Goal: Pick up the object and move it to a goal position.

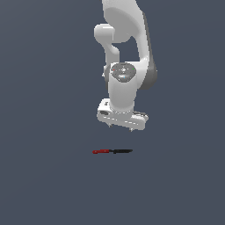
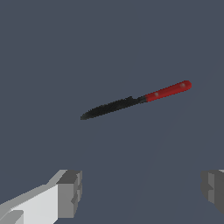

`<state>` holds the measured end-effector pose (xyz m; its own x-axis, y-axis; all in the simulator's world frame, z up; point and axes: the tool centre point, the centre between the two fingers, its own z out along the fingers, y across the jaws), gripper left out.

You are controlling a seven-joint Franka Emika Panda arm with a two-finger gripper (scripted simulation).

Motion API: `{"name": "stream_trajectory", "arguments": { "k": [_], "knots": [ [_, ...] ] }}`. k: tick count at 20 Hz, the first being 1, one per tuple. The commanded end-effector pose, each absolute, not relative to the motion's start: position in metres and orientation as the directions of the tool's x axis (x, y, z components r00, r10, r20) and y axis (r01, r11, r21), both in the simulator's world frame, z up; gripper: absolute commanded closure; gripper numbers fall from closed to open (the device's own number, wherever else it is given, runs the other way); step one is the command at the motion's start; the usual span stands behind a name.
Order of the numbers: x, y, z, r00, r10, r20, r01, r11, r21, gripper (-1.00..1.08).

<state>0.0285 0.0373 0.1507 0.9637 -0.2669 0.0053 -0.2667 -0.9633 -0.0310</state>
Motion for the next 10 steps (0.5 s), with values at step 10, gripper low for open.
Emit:
{"name": "stream_trajectory", "arguments": {
  "k": [10],
  "knots": [
    [0.046,0.027,0.127,0.819,-0.574,-0.014,-0.574,-0.819,-0.029,-0.92]
  ]
}}
